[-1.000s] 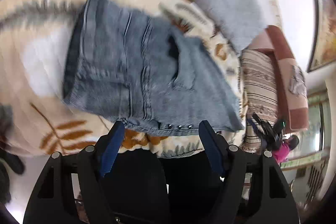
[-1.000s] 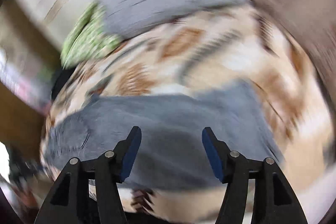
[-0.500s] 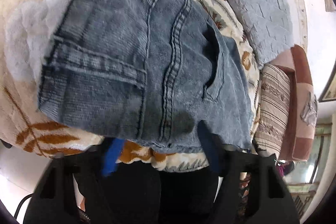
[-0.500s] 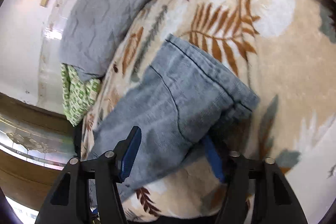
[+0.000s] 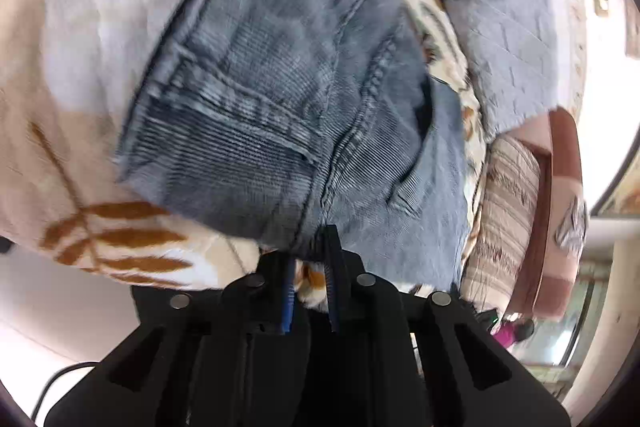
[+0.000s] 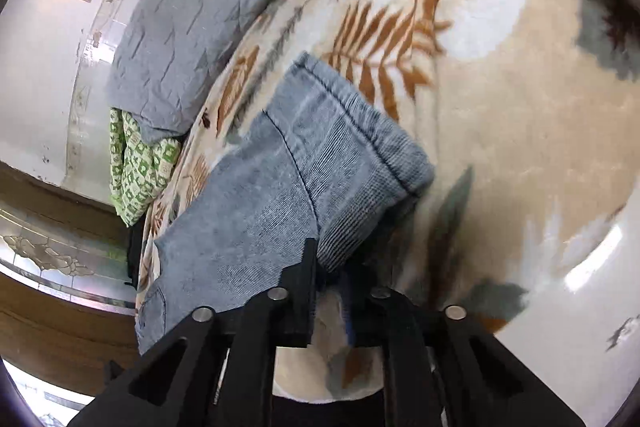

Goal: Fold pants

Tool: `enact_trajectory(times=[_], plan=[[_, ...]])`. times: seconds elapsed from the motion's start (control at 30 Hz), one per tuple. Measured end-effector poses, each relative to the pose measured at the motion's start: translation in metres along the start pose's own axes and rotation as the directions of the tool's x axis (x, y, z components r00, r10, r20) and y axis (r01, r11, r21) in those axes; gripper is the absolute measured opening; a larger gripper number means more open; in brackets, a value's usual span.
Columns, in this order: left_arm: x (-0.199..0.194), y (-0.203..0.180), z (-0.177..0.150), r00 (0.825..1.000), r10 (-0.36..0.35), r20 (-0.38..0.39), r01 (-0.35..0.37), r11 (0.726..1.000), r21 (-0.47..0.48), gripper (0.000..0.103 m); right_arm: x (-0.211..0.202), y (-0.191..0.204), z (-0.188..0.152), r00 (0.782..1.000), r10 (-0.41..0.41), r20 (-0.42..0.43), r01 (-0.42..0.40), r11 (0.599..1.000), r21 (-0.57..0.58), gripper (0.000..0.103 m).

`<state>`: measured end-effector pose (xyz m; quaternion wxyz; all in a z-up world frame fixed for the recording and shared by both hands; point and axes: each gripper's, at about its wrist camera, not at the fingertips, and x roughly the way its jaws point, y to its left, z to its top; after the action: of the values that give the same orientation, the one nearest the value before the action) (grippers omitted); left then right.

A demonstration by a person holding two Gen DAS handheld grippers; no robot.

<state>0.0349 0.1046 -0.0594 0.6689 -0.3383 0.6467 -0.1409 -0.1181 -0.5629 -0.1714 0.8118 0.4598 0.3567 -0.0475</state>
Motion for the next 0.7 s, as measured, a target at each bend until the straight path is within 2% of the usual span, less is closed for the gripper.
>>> enact_trajectory(times=[0.07,0.17,0.2,0.27,0.3,0.43,0.57,0.6,0.63,0.67,0.7], plan=[[-0.018,-0.008,-0.006,1.000,0.017,0.021,-0.019,0.995,0.101,0.027,-0.021,0.004,0.008,0.998,-0.029,0.051,0.030,0.999,-0.037,0.029],[-0.049,-0.021,-0.013,0.998,-0.035,0.057,0.023,0.979,0.200,0.042,-0.048,0.006,0.029,0.987,-0.054,0.149,0.064,0.996,-0.061,0.040],[-0.059,-0.026,-0.010,0.995,-0.018,0.098,-0.005,0.975,0.224,0.054,-0.050,0.008,0.038,0.985,-0.060,0.161,0.072,0.995,-0.070,0.044],[-0.066,-0.034,0.002,0.985,0.039,0.169,-0.078,0.970,0.229,0.069,-0.039,0.018,0.058,0.987,-0.062,0.148,0.078,0.991,-0.107,0.050],[-0.064,-0.034,0.012,0.981,0.061,0.185,-0.100,0.972,0.212,0.070,-0.028,0.025,0.068,0.989,-0.063,0.131,0.081,0.988,-0.132,0.050],[-0.039,-0.022,0.043,0.983,0.114,0.141,-0.129,0.986,0.108,0.070,0.028,0.053,0.097,0.992,-0.110,0.062,0.121,0.970,-0.211,0.050],[-0.015,-0.014,0.057,0.980,0.163,0.115,-0.171,0.983,0.061,0.070,0.073,0.070,0.113,0.974,-0.222,0.050,0.227,0.927,-0.298,0.052],[-0.015,-0.018,0.055,0.979,0.164,0.121,-0.173,0.983,0.068,0.070,0.081,0.073,0.113,0.969,-0.243,0.048,0.245,0.913,-0.327,0.043],[-0.014,-0.024,0.056,0.977,0.167,0.132,-0.178,0.981,0.080,0.070,0.087,0.079,0.114,0.962,-0.269,0.041,0.265,0.889,-0.374,0.004],[-0.015,-0.028,0.056,0.975,0.168,0.146,-0.182,0.979,0.091,0.070,0.092,0.088,0.115,0.951,-0.307,0.049,0.296,0.847,-0.441,0.006],[-0.016,-0.030,0.057,0.973,0.170,0.158,-0.187,0.977,0.099,0.070,0.091,0.095,0.116,0.950,-0.306,0.068,0.301,0.830,-0.469,0.006]])
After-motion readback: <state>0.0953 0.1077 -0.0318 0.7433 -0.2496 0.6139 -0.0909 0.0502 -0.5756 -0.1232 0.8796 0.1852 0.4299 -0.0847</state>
